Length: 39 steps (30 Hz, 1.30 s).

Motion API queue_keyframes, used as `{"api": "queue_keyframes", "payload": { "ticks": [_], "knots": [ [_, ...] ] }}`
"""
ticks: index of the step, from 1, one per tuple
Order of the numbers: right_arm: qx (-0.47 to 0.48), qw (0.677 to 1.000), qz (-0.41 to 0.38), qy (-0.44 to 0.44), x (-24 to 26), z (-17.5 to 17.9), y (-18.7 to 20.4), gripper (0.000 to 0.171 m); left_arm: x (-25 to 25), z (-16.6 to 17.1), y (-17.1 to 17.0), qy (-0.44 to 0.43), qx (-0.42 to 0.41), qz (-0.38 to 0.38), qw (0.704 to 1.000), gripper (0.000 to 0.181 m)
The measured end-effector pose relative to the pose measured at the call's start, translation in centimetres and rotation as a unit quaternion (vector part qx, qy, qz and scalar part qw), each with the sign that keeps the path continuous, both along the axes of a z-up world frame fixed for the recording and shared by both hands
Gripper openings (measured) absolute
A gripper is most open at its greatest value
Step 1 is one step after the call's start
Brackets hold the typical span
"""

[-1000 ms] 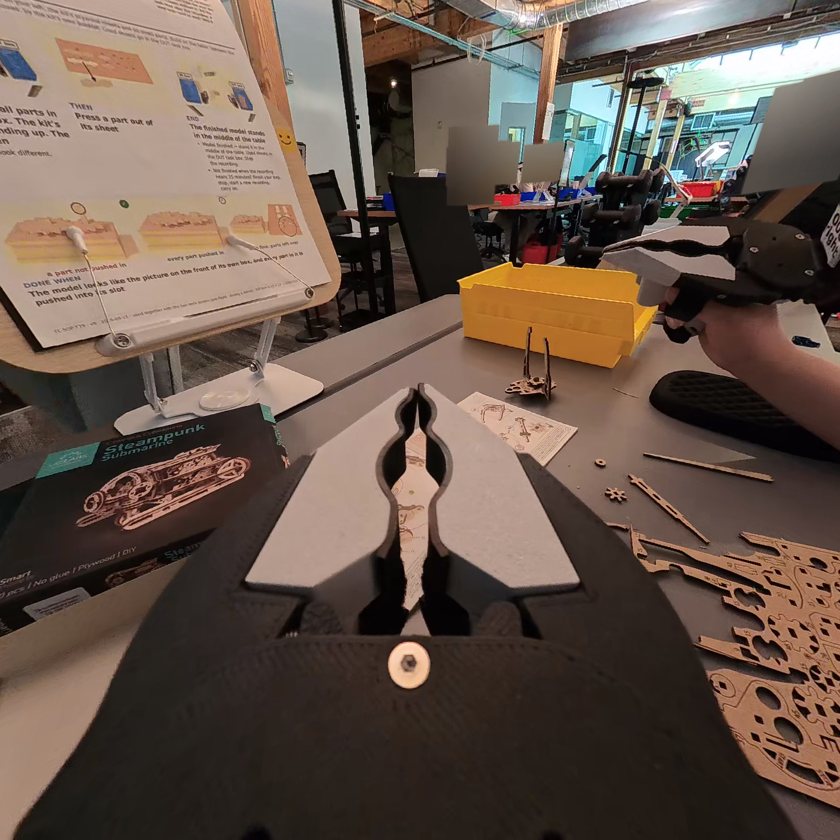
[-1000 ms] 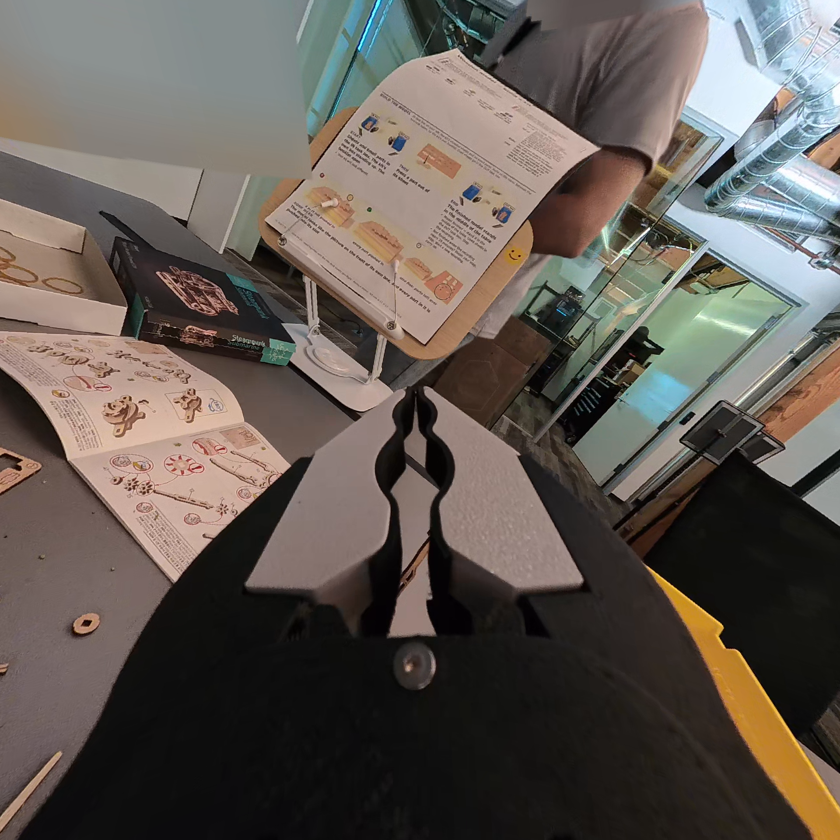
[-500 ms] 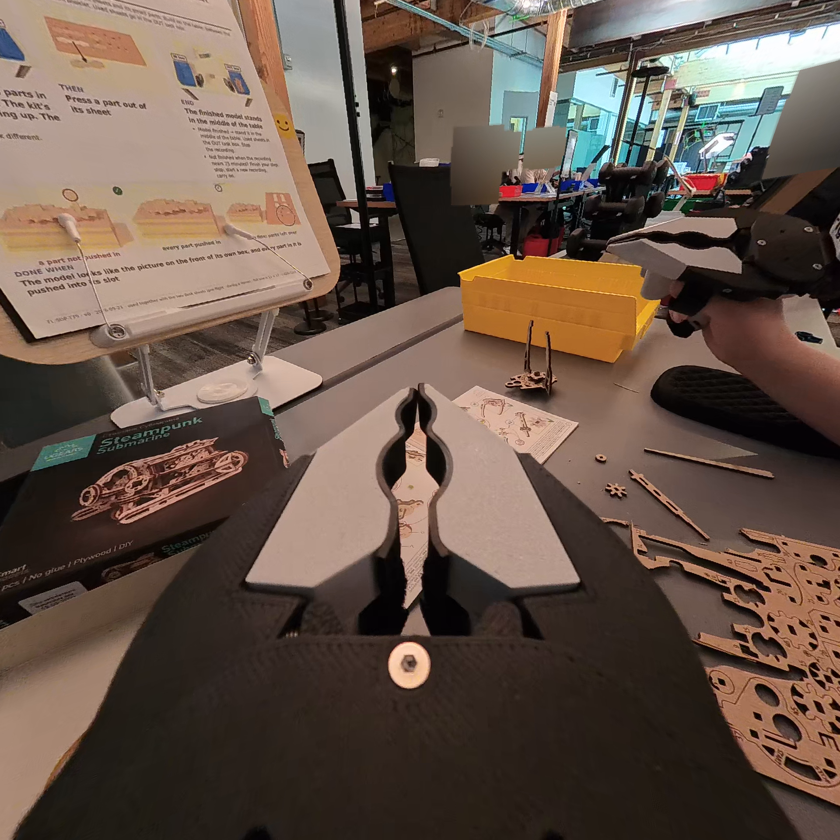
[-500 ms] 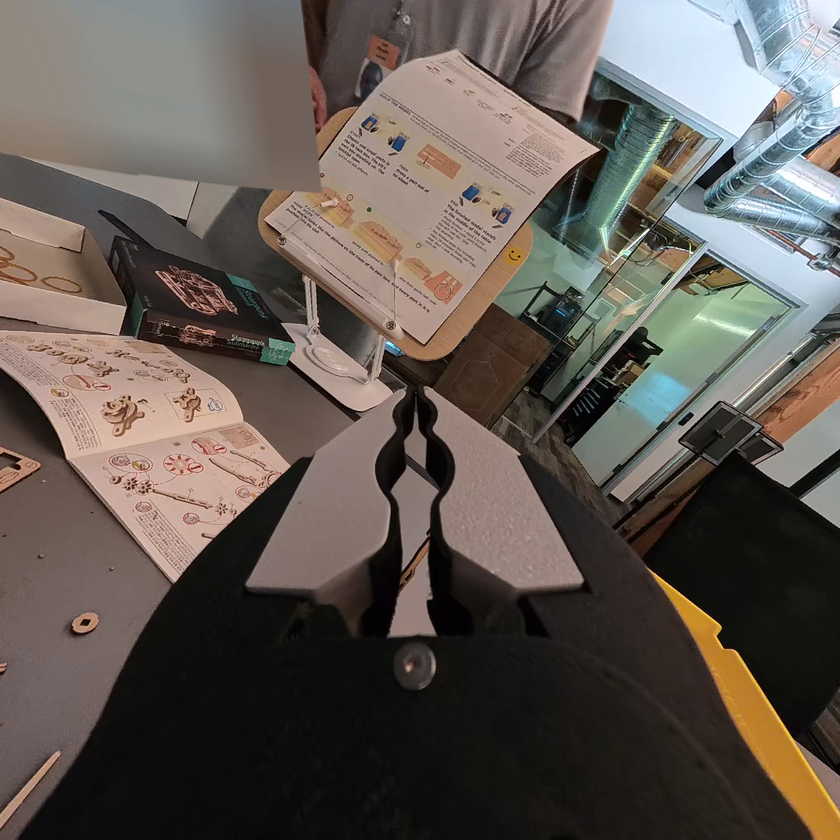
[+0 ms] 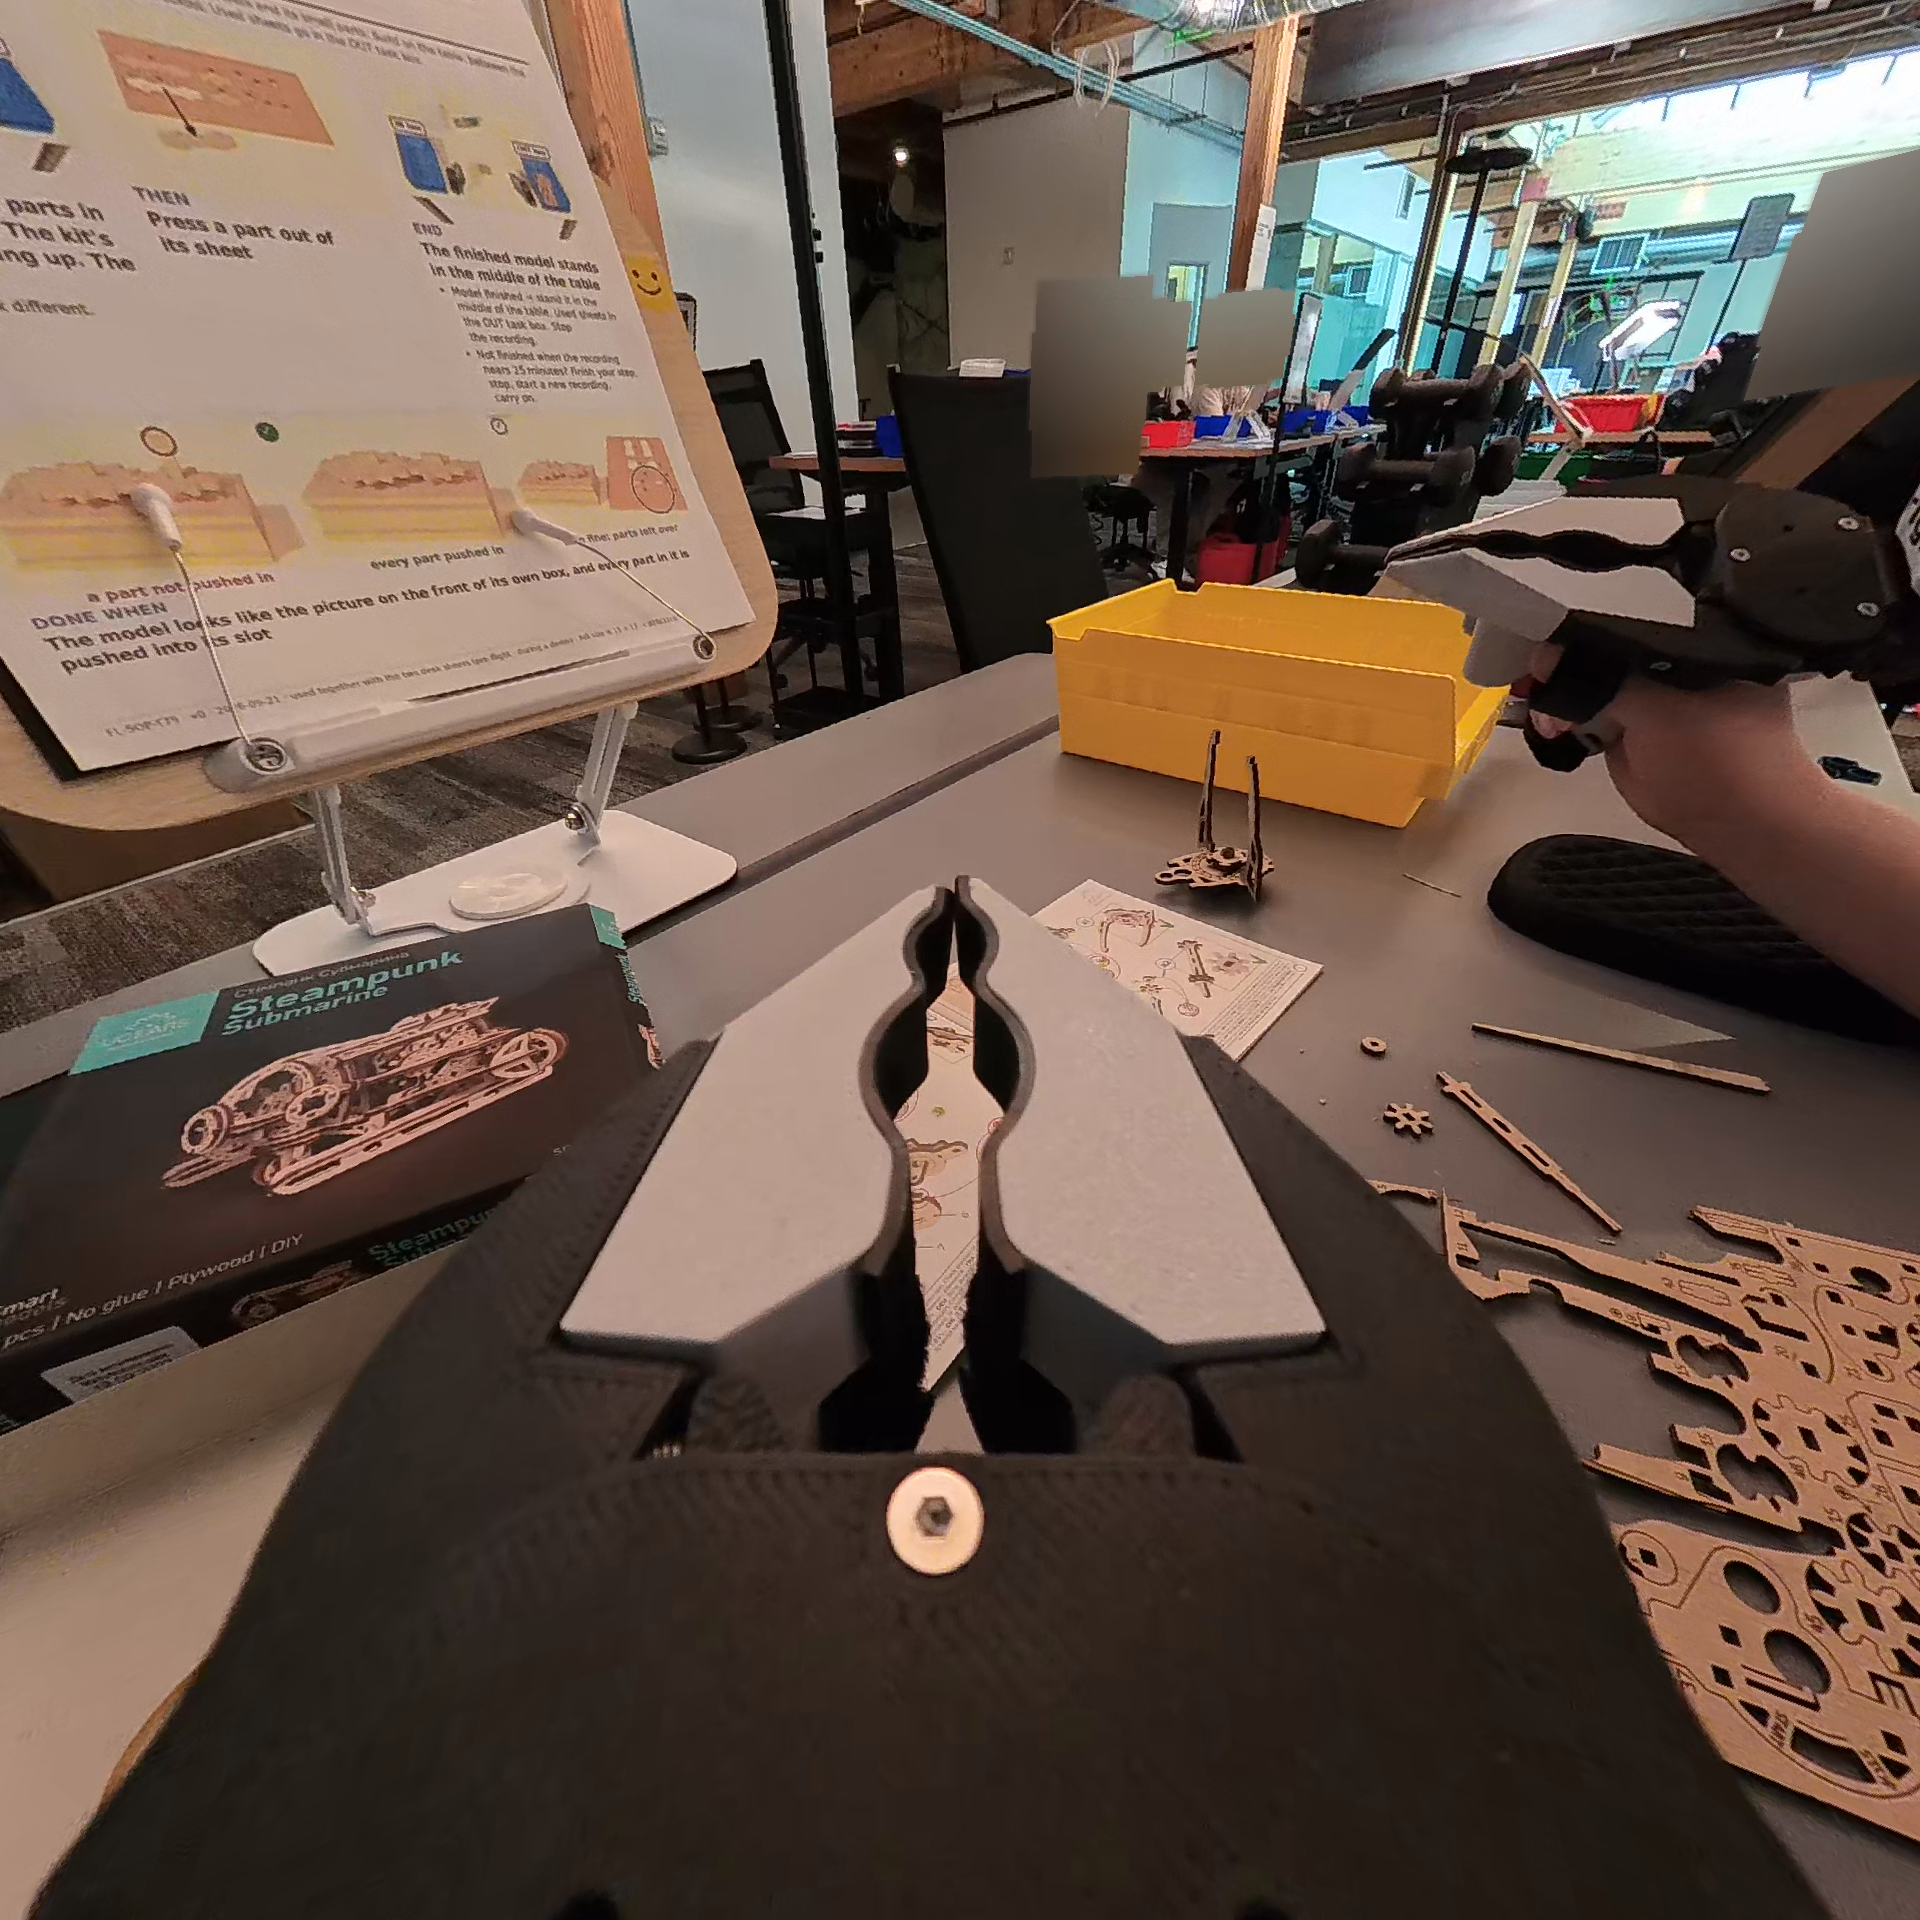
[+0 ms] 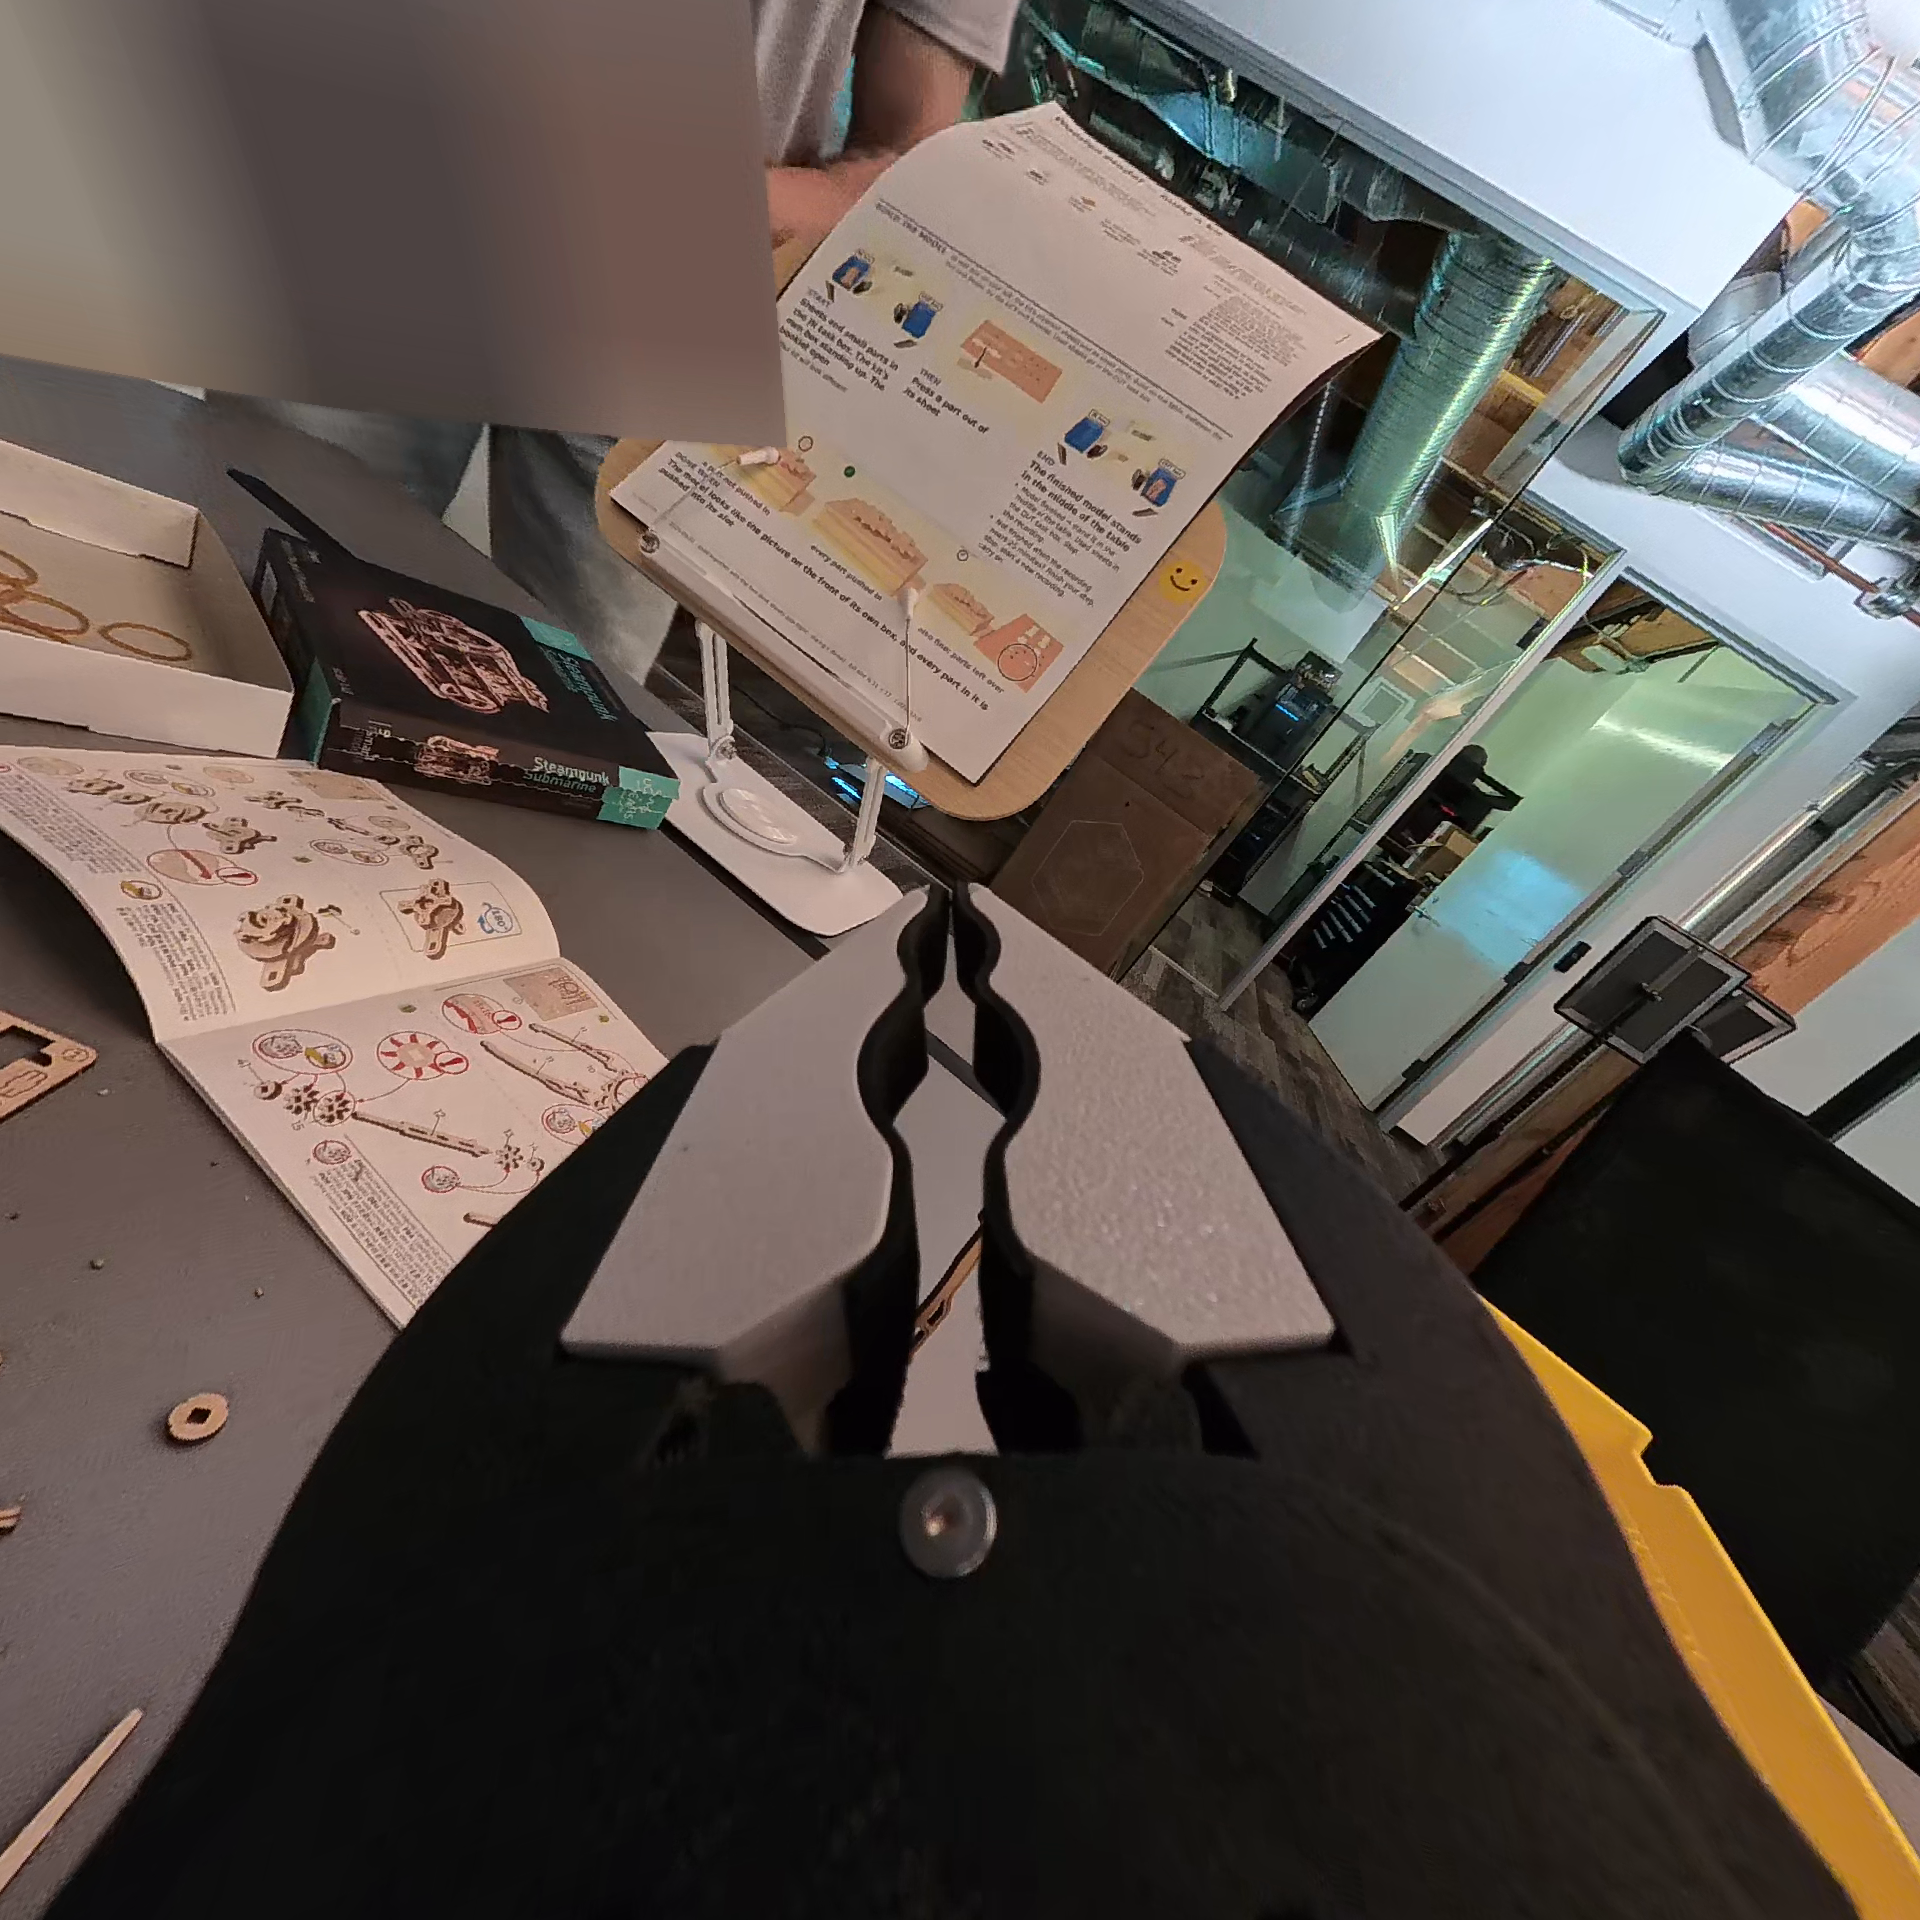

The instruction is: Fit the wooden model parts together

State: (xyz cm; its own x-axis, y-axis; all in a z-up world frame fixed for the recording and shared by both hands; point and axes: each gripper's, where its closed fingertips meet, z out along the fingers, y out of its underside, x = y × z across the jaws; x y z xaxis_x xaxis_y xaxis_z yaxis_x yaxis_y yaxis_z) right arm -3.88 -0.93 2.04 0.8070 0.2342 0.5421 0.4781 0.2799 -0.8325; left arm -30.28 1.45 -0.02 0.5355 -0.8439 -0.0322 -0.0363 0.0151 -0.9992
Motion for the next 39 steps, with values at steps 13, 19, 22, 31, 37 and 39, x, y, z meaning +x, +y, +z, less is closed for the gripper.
{"api": "queue_keyframes", "payload": {
  "ticks": [13, 19, 22, 31, 37, 39],
  "knots": [
    [0.009, 1.0, -0.001, -0.008, -0.1, 0.4, -0.3, 0.0, 0.4, 0.5, -0.8, -0.001, -0.013, -0.019, 1.0, 0.003],
    [0.001, 1.0, 0.008, -0.015, -0.7, -0.2, -0.6, 0.0, 0.3, 2.0, -2.2, -0.013, -0.054, -0.051, 0.997, 0.02],
    [-0.06, 0.996, 0.07, 0.021, -2.5, -2.0, -2.8, 0.003, -0.7, 2.6, -4.3, -0.052, -0.09, -0.07, 0.992, 0.027],
    [-0.229, 0.955, 0.187, 0.022, -5.0, -9.5, -15.6, 0.025, -5.9, -4.8, -13.0, 0.024, -0.17, -0.038, 0.984, 0.036],
    [-0.301, 0.925, 0.219, 0.078, -6.1, -11.7, -20.1, 0.038, -5.7, -8.7, -17.0, 0.101, -0.163, -0.017, 0.981, 0.042],
    [-0.318, 0.917, 0.223, 0.089, -6.3, -12.3, -20.9, 0.04, -5.3, -9.6, -18.0, 0.113, -0.172, -0.022, 0.978, 0.046]
  ]
}}
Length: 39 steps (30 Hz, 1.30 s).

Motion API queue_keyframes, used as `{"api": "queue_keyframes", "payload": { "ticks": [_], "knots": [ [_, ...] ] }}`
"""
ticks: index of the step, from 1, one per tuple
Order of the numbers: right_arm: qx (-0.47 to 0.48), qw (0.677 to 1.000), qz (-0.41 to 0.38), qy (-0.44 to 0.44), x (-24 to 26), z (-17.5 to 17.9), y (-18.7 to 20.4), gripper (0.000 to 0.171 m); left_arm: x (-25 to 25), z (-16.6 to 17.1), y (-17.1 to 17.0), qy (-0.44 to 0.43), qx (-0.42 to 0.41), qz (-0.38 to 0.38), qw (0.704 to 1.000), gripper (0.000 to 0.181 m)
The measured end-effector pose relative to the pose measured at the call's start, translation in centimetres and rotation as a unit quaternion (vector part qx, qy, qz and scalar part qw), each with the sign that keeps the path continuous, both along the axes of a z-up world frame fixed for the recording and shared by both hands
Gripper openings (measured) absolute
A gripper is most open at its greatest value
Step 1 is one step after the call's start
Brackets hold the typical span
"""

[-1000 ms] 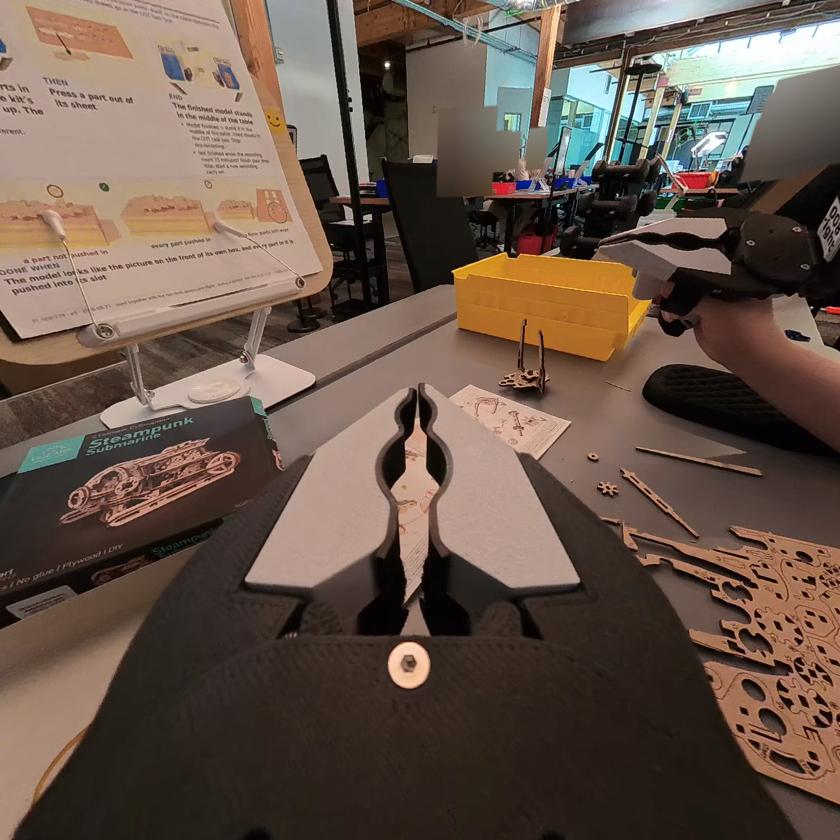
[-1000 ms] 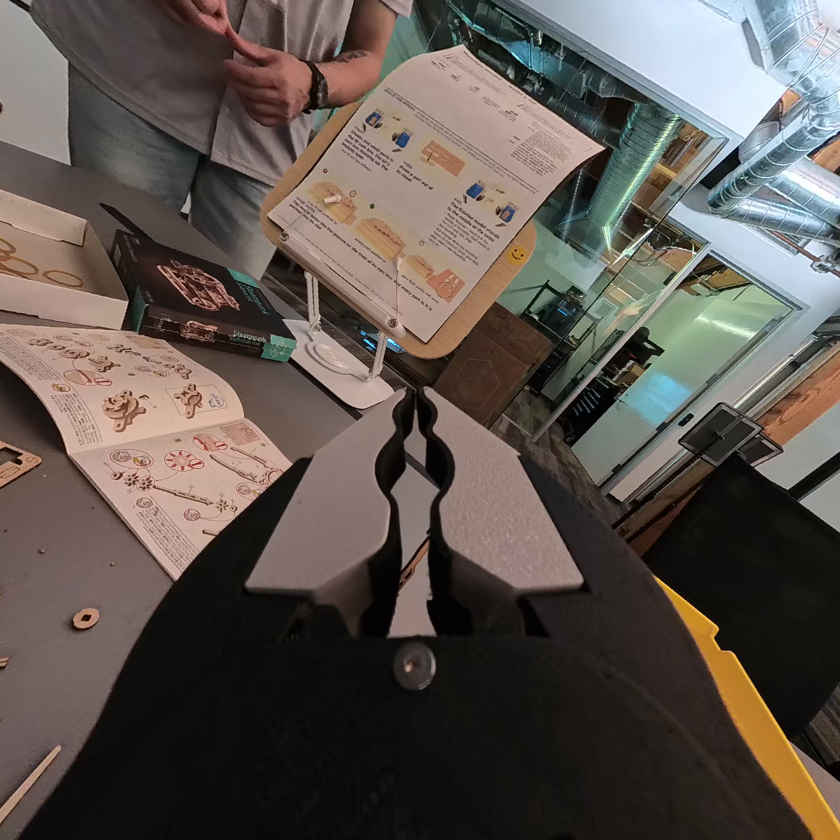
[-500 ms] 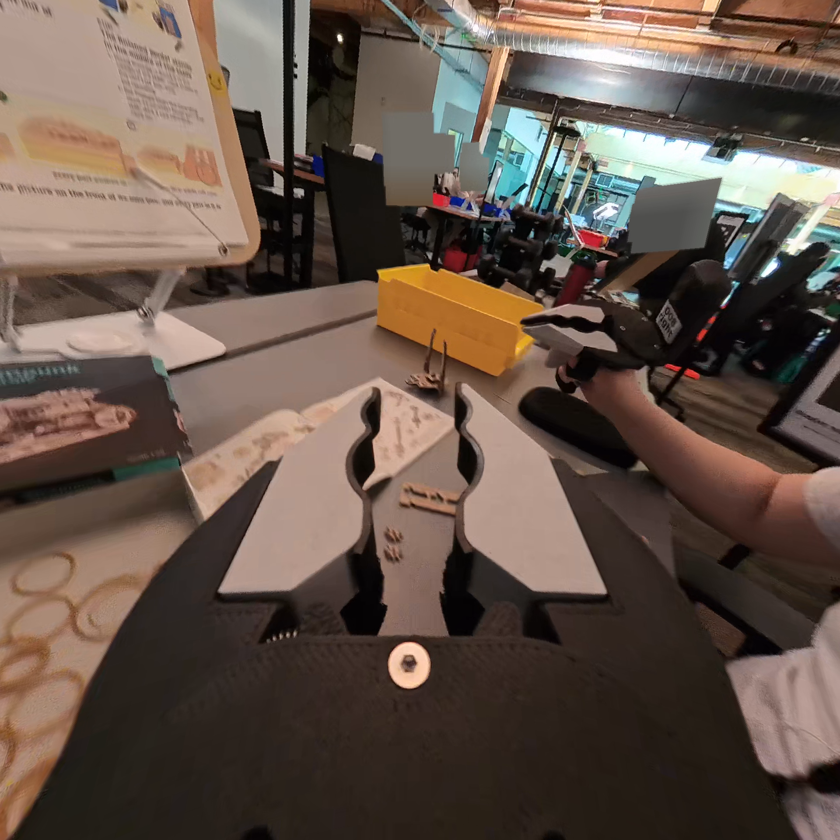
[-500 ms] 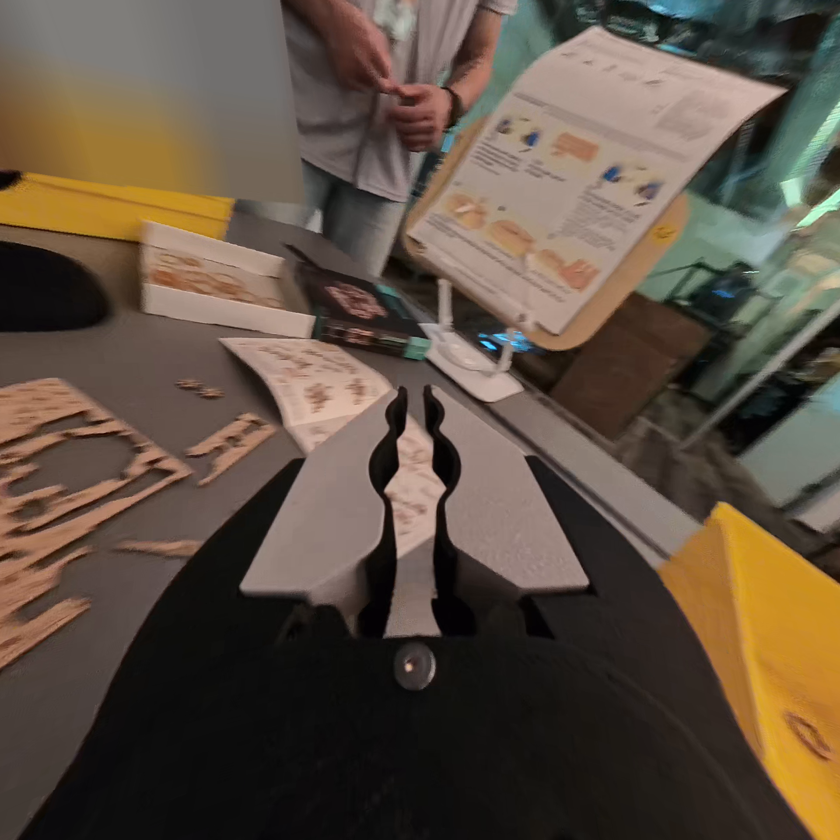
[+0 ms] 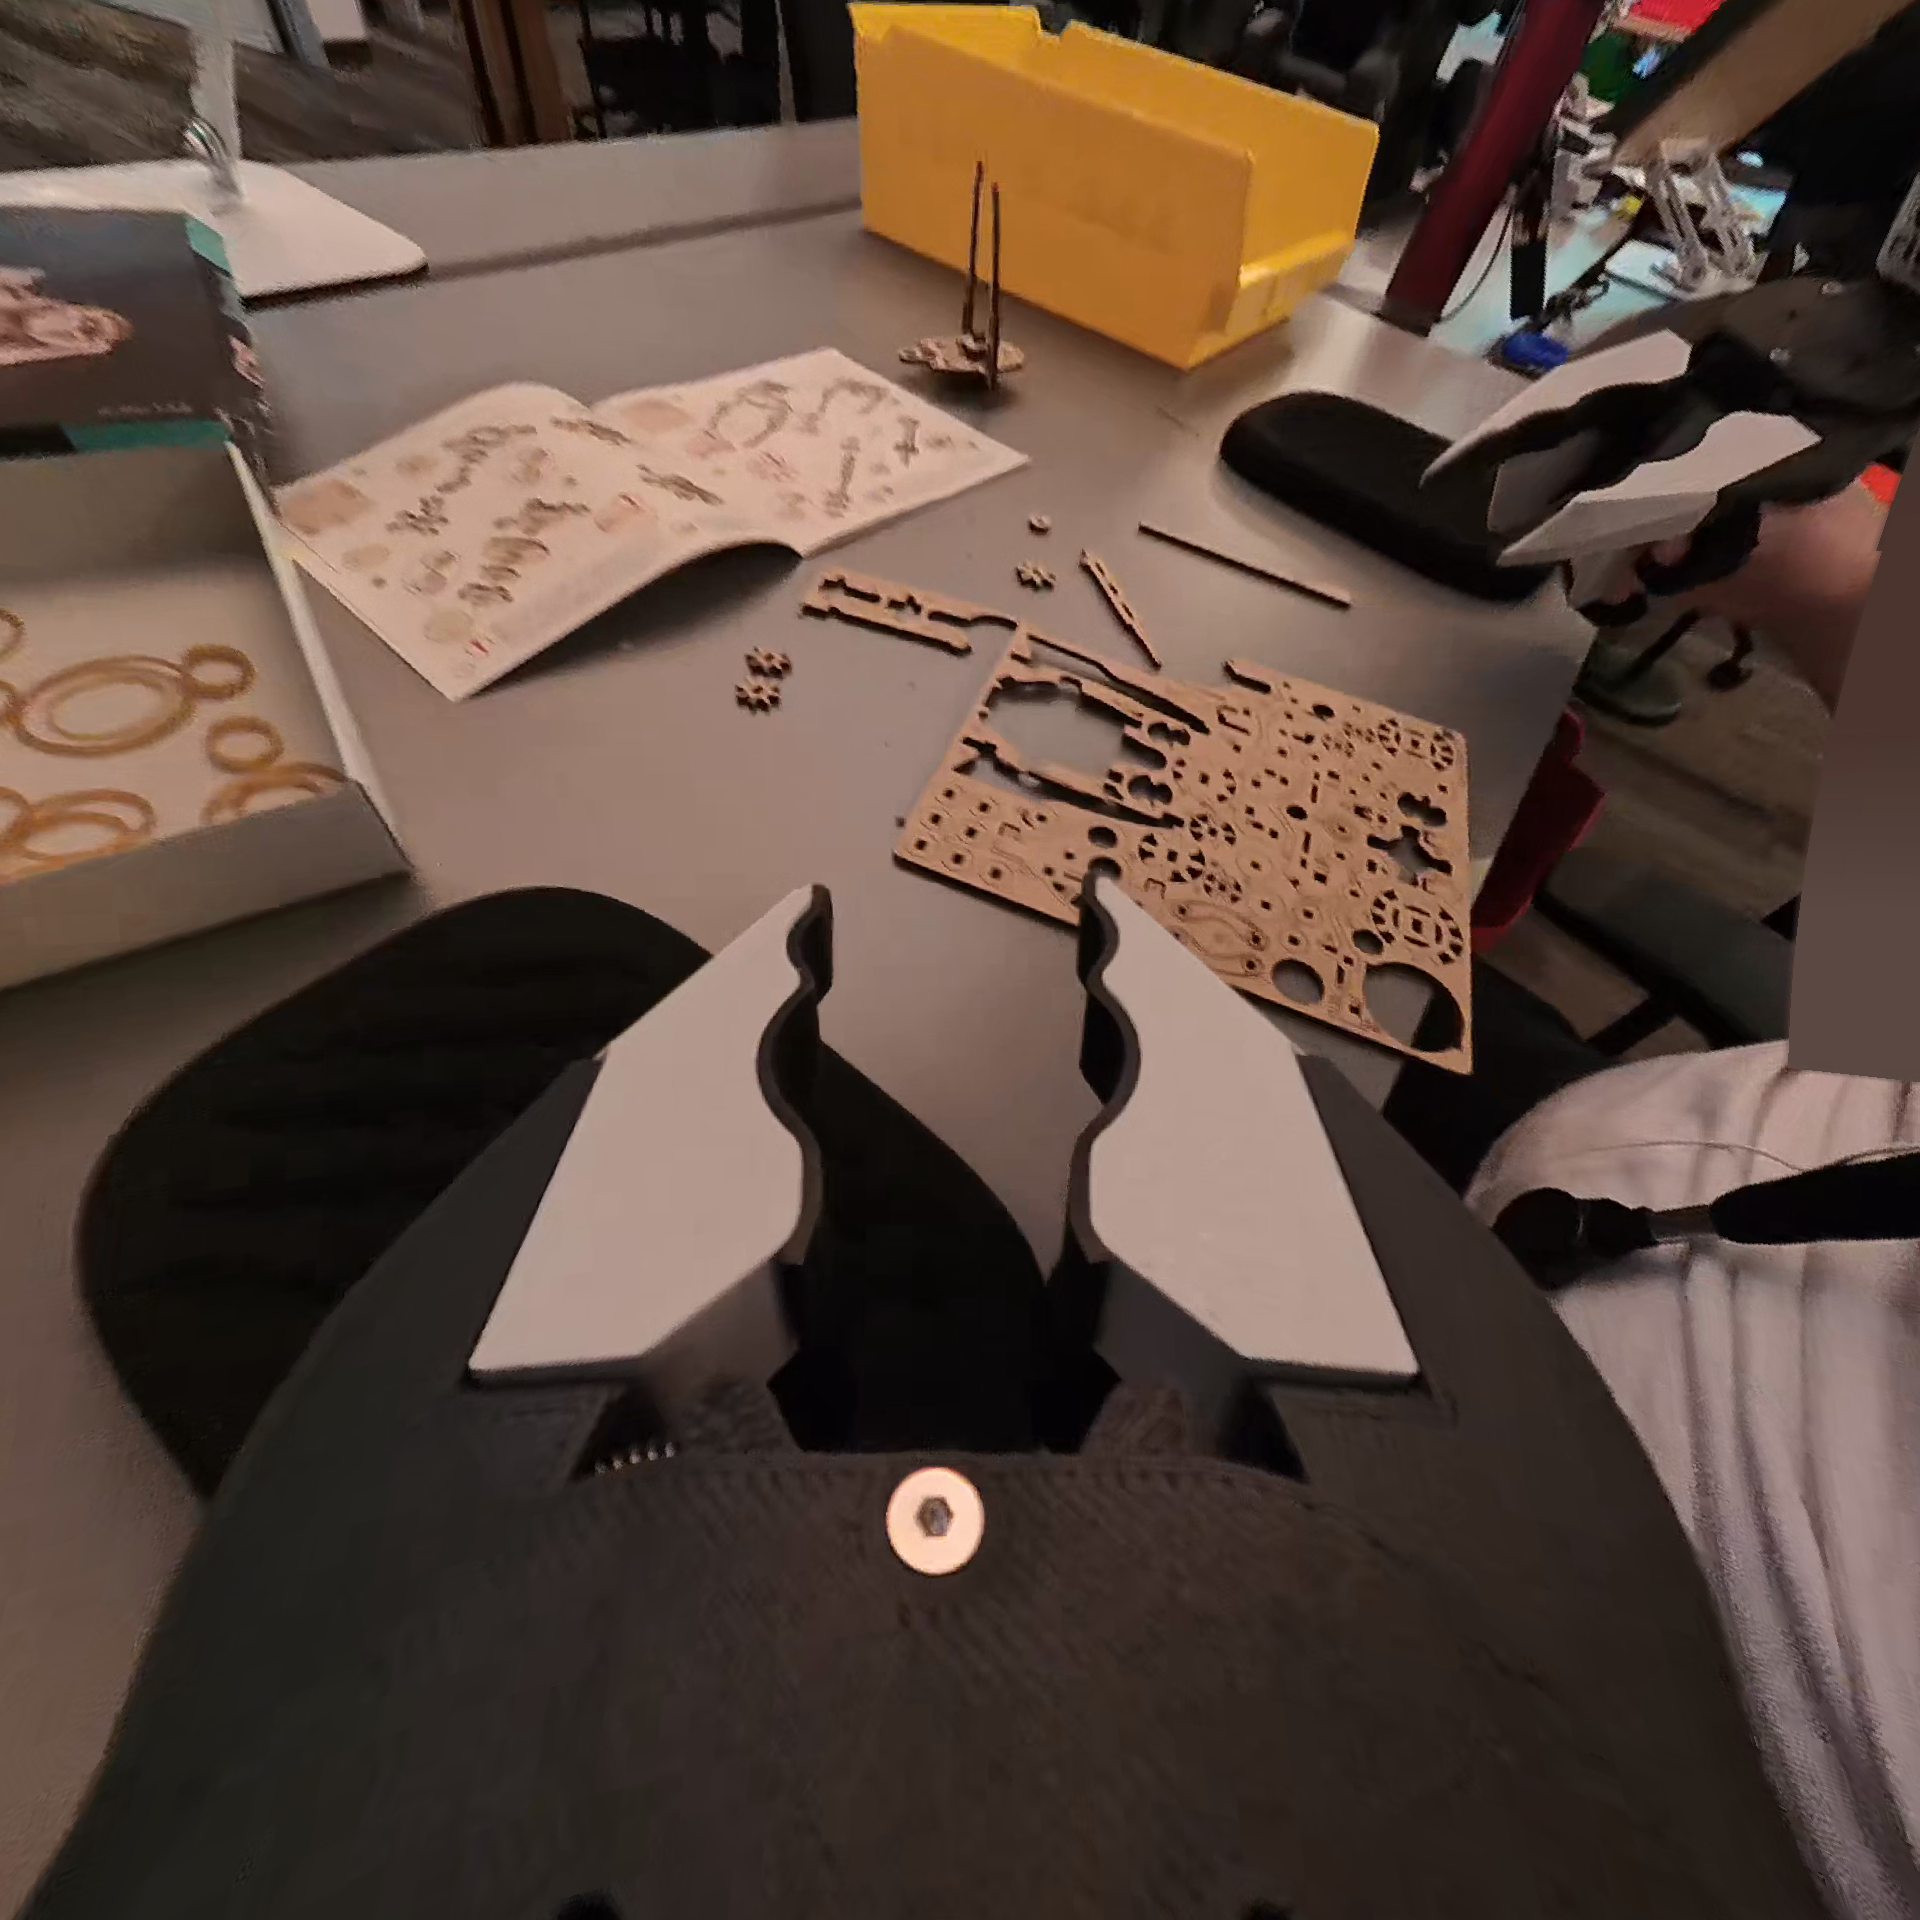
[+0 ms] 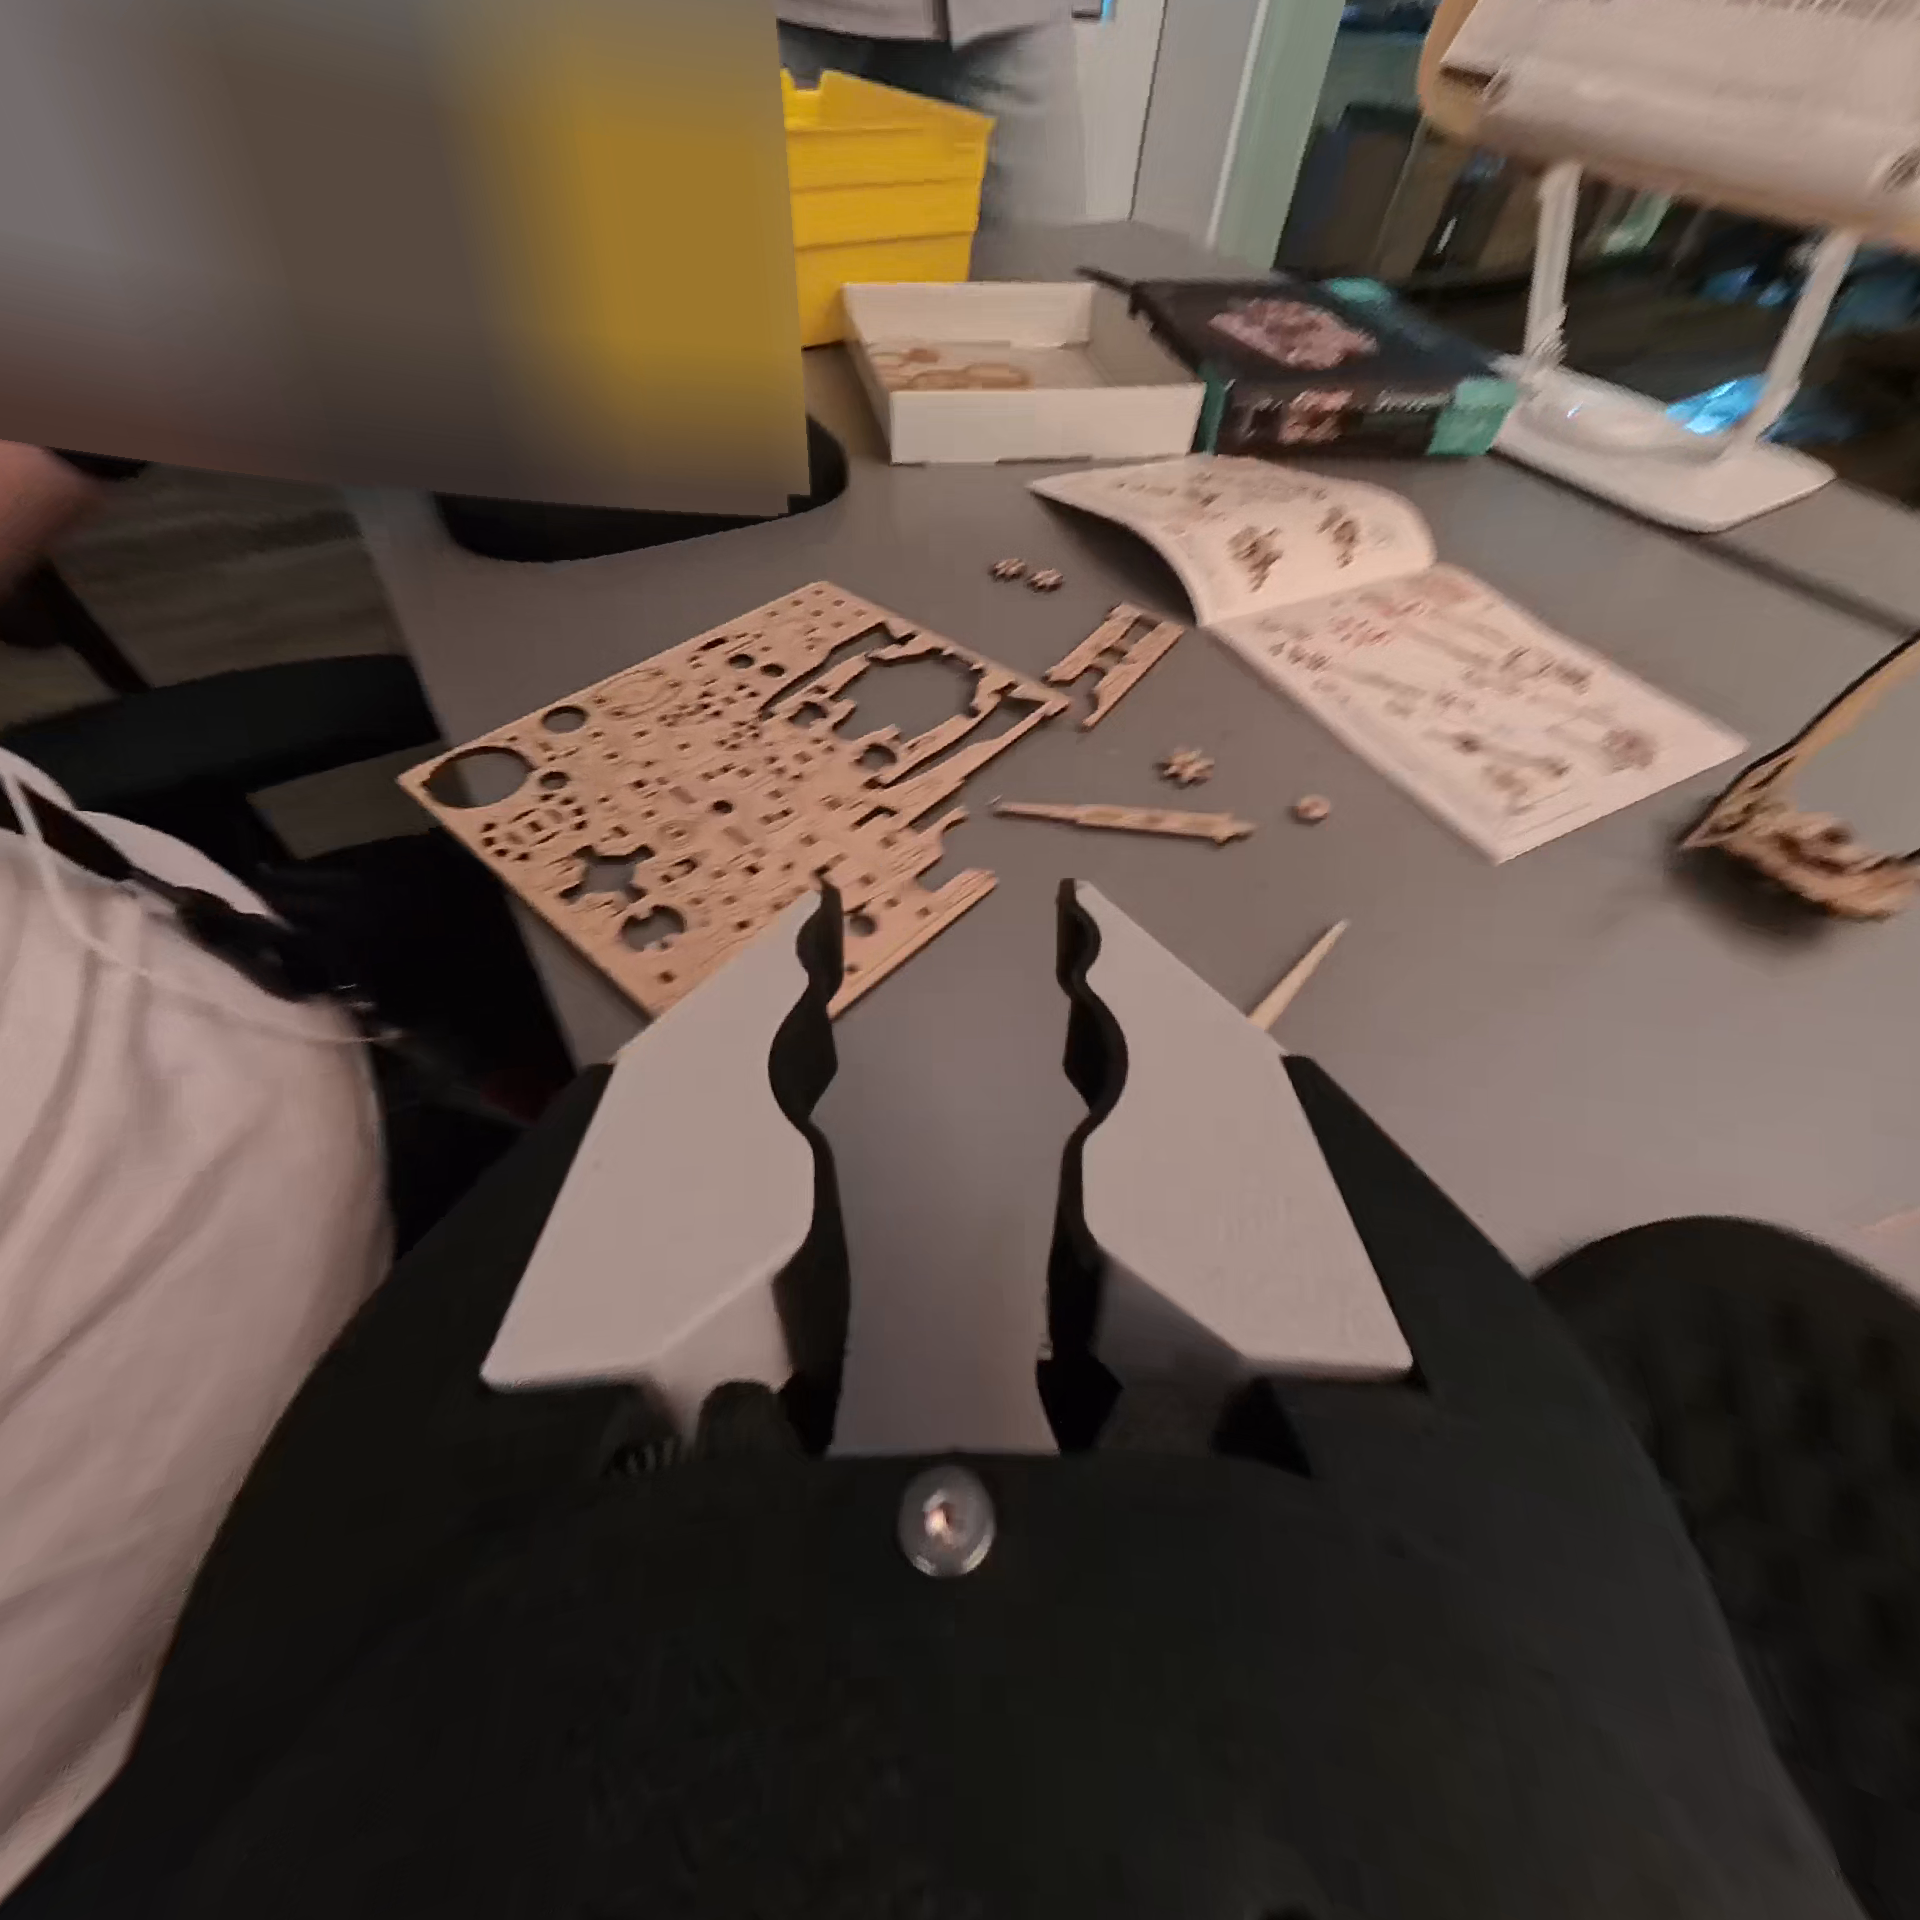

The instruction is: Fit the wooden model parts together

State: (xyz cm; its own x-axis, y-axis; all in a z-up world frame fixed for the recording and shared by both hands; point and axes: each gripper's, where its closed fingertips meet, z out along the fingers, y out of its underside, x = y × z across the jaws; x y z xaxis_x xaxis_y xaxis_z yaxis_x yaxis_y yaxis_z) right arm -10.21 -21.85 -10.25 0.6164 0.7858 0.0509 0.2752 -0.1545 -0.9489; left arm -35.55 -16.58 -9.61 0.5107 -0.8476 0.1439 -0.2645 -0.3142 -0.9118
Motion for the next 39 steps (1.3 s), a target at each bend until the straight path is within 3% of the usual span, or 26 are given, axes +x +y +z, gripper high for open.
{"api": "queue_keyframes", "payload": {
  "ticks": [4, 22, 39],
  "knots": [
    [-0.021, 1.0, 0.002, -0.006, -0.7, -1.3, -1.1, 0.045, 0.8, -1.2, -1.6, 0.031, 0.001, -0.011, 0.999, 0.052],
    [-0.077, 0.992, 0.049, -0.09, -3.9, -5.4, -3.4, 0.066, 5.3, -3.0, -6.3, 0.025, -0.05, -0.075, 0.996, 0.078],
    [-0.072, 0.99, 0.059, -0.108, -5.7, -5.9, -4.2, 0.062, 6.2, -4.8, -7.3, 0.039, -0.088, -0.09, 0.991, 0.083]
  ]
}}
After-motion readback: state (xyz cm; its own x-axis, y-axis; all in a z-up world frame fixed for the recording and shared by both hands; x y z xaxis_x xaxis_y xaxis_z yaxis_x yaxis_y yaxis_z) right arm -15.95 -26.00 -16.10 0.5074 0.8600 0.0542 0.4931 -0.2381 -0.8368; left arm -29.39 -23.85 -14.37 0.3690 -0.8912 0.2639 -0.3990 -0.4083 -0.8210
